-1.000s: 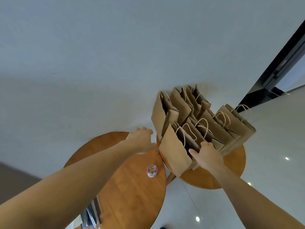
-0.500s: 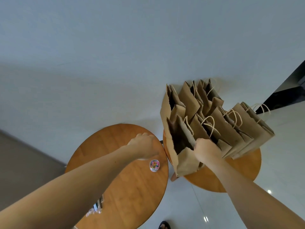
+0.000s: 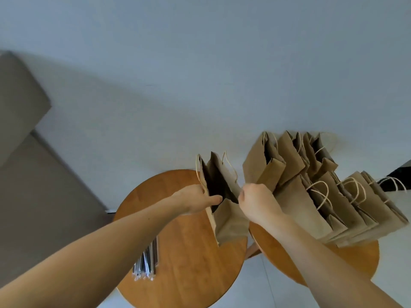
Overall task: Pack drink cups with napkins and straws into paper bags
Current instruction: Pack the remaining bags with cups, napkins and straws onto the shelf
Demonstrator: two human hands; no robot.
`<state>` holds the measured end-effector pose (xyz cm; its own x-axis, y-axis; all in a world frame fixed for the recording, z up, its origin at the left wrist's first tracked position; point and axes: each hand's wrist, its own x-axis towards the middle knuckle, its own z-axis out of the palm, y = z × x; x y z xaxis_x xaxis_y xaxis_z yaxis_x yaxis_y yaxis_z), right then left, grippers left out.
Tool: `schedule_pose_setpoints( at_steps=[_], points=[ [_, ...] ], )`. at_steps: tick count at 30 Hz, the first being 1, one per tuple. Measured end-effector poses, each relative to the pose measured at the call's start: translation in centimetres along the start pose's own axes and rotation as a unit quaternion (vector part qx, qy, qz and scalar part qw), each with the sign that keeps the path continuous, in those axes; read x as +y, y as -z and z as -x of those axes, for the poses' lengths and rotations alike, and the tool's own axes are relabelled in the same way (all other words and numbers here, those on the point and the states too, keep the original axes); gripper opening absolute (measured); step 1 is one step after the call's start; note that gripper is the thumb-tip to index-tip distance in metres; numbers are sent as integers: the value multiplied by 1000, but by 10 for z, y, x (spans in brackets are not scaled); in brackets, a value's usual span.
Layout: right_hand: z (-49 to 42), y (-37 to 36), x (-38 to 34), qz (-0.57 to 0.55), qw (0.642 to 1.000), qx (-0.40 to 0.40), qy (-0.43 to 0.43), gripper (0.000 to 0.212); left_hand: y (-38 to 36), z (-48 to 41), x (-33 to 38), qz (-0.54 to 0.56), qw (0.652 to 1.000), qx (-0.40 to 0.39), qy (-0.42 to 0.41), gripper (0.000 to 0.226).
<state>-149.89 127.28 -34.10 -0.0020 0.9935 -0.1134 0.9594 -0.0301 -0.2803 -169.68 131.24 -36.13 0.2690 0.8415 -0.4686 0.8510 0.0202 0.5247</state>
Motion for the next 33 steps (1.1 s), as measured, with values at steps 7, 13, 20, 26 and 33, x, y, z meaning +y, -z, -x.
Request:
schedule_pose_setpoints(
  at_steps=[7,13,20,26,33],
  points=[
    [3,-73,-74,-52,999,-7,8,21,-15,-2,-99,58,994,41,84,34],
    [22,-128,-93,-49,993,-95,-55,17,-48,2,-165,72,988,-4,135,31],
    [12,-137,-116,-43,980,-134,-143,24,-61,5,-183,74,989,-21,129,36],
    [-4,-147,-125,-16,975,-157,-154,29,-58,6,-178,52,989,9,139,32],
    [0,-137,-78,-7,978,-141,-152,20,-49,16,-201,81,974,87,195,21]
  ],
)
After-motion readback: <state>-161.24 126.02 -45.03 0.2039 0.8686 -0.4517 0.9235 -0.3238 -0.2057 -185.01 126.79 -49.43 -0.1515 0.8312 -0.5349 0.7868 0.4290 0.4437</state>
